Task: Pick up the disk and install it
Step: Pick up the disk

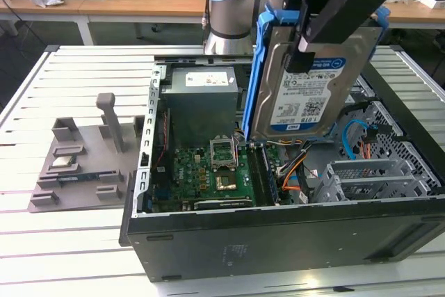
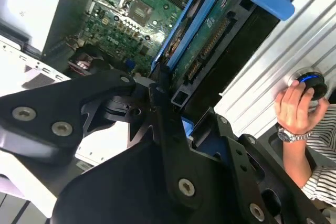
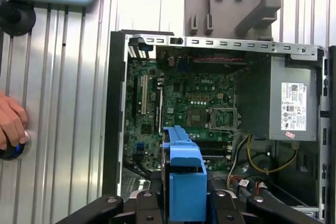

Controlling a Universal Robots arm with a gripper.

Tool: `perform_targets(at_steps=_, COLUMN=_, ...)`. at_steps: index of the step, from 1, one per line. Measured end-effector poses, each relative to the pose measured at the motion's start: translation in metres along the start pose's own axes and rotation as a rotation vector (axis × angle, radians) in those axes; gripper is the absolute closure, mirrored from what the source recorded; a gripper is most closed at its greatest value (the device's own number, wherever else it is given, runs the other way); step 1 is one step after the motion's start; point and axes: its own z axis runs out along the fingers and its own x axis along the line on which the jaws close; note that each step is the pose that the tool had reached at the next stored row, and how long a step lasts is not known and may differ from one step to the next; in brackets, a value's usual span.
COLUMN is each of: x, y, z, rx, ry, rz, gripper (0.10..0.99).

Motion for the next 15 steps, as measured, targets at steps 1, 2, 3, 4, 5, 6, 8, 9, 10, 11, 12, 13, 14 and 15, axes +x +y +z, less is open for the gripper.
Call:
perform_targets(at_steps=1, x=0.0032, y=0.0002, z=0.0, rx=0.0, ry=0.0, rz=0.0, gripper=0.718)
perform_targets(at_steps=2, x=0.0089, y=0.0003, z=-0.0001, rx=0.0, ry=0.0, rz=0.0, gripper=0.718)
perform_targets(at_steps=3, x=0.0122, y=0.0001, z=-0.0001, rx=0.0, ry=0.0, rz=0.0, gripper=0.718)
perform_targets(at_steps=4, x=0.0157, y=-0.0006, z=-0.0001, rx=0.0, ry=0.0001, rz=0.0, gripper=0.718)
perform_targets(at_steps=5, x=0.019, y=-0.0031, z=-0.0002, rx=0.0, ry=-0.0001, rz=0.0, gripper=0.718)
perform_targets(at_steps=6, x=0.0204, y=-0.0058, z=-0.0003, rx=-0.001, ry=0.0002, rz=0.0, gripper=0.718)
perform_targets(at_steps=8, x=0.0226, y=-0.0131, z=-0.0005, rx=-0.001, ry=0.0, rz=0.0, gripper=0.718)
perform_targets(at_steps=9, x=0.0234, y=-0.0181, z=-0.0007, rx=-0.001, ry=0.0, rz=0.0, gripper=0.718)
perform_targets(at_steps=10, x=0.0244, y=-0.0269, z=-0.0009, rx=-0.001, ry=0.0, rz=0.0, gripper=0.718)
perform_targets(at_steps=11, x=0.0251, y=-0.0382, z=-0.0009, rx=-0.002, ry=-0.0002, rz=0.0, gripper=0.718)
perform_targets(at_steps=12, x=0.0255, y=-0.0457, z=-0.0008, rx=-0.002, ry=-0.0002, rz=0.0, gripper=0.718)
perform_targets(at_steps=13, x=0.0259, y=-0.053, z=-0.0005, rx=-0.002, ry=-0.0002, rz=0.0, gripper=0.718)
perform_targets(at_steps=14, x=0.0264, y=-0.0621, z=0.0001, rx=-0.002, ry=-0.0002, rz=0.0, gripper=0.718)
perform_targets(at_steps=15, x=0.0269, y=-0.0696, z=0.0007, rx=-0.002, ry=-0.0002, rz=0.0, gripper=0.718)
